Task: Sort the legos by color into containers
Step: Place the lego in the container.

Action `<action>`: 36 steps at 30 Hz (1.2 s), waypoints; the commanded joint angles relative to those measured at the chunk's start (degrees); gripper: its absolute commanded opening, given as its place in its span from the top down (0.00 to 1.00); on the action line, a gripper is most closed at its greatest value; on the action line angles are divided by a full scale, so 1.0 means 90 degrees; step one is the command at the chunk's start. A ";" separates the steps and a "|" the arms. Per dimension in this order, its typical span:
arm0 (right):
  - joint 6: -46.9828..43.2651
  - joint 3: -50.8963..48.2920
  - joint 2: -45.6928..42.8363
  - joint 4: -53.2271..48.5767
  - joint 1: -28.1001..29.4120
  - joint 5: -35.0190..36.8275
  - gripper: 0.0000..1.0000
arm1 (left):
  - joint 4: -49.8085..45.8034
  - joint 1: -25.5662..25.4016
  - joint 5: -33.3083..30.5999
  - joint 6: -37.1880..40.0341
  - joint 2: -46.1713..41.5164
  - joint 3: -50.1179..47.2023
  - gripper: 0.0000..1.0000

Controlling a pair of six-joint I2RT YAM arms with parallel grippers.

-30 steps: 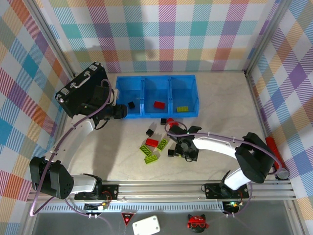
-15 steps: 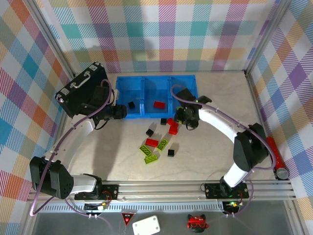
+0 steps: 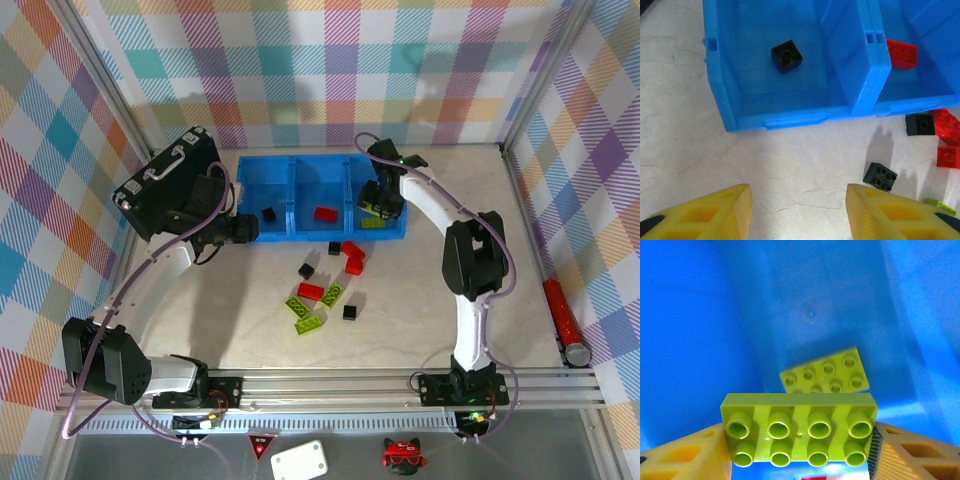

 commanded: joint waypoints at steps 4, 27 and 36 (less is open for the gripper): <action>-0.0241 0.0802 0.0819 -0.0276 -0.0127 -0.0077 0.36 | -0.0096 0.0019 -0.0137 0.0130 0.0070 0.0008 0.47; -0.0400 0.1500 0.0522 -0.0728 -0.0211 0.0038 0.25 | -0.0188 -0.0168 -0.0176 0.0141 0.0207 0.0017 0.44; -0.0567 0.0260 -0.1051 -0.0684 -0.0205 -0.0603 0.27 | -0.0742 -0.1209 -0.0461 -0.0422 0.0366 0.0525 0.43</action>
